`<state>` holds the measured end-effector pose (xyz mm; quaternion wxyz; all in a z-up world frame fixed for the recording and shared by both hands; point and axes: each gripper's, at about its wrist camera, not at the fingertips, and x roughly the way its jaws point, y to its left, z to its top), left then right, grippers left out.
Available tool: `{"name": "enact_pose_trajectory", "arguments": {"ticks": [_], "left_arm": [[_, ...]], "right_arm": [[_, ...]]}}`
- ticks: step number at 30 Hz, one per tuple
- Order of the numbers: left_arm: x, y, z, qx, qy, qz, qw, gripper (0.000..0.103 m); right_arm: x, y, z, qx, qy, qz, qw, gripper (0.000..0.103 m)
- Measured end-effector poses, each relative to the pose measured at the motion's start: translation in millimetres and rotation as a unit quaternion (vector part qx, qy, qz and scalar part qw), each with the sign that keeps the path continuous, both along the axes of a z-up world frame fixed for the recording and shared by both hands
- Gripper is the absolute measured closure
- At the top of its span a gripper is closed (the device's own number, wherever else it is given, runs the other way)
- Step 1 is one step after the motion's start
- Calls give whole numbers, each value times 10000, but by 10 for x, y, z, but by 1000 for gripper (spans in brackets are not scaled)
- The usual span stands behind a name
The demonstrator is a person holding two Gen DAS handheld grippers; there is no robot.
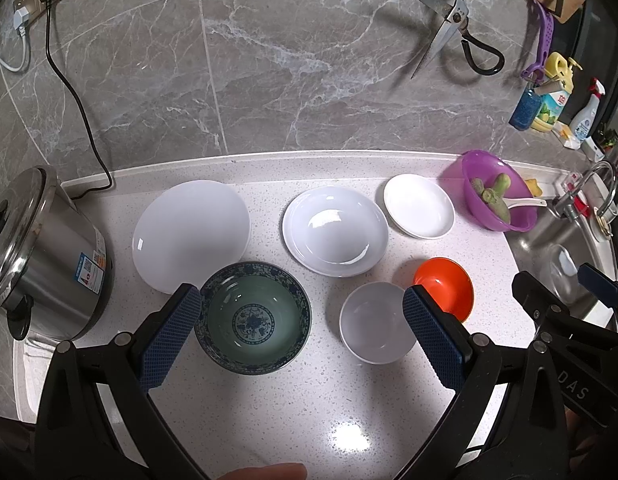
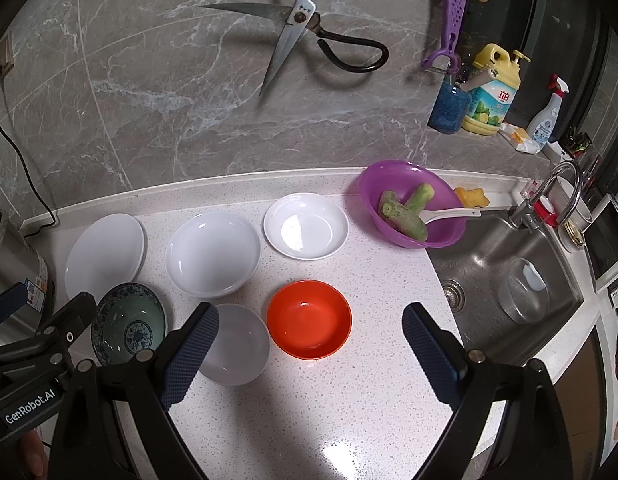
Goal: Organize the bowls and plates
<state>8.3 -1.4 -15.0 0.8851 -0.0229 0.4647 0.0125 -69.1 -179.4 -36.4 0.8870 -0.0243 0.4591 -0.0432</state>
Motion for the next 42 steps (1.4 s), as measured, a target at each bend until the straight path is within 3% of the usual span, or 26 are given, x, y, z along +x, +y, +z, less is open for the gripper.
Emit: {"name": "enact_pose_trajectory", "arguments": {"ticks": [38, 42], "left_arm": [[7, -8, -44, -11, 41, 14, 10000, 1], [46, 77, -112, -140, 62, 15, 9999, 1]], "right_arm": [[27, 7, 6, 5, 41, 4, 10000, 8], [36, 27, -36, 14, 63, 22, 10000, 8]]}}
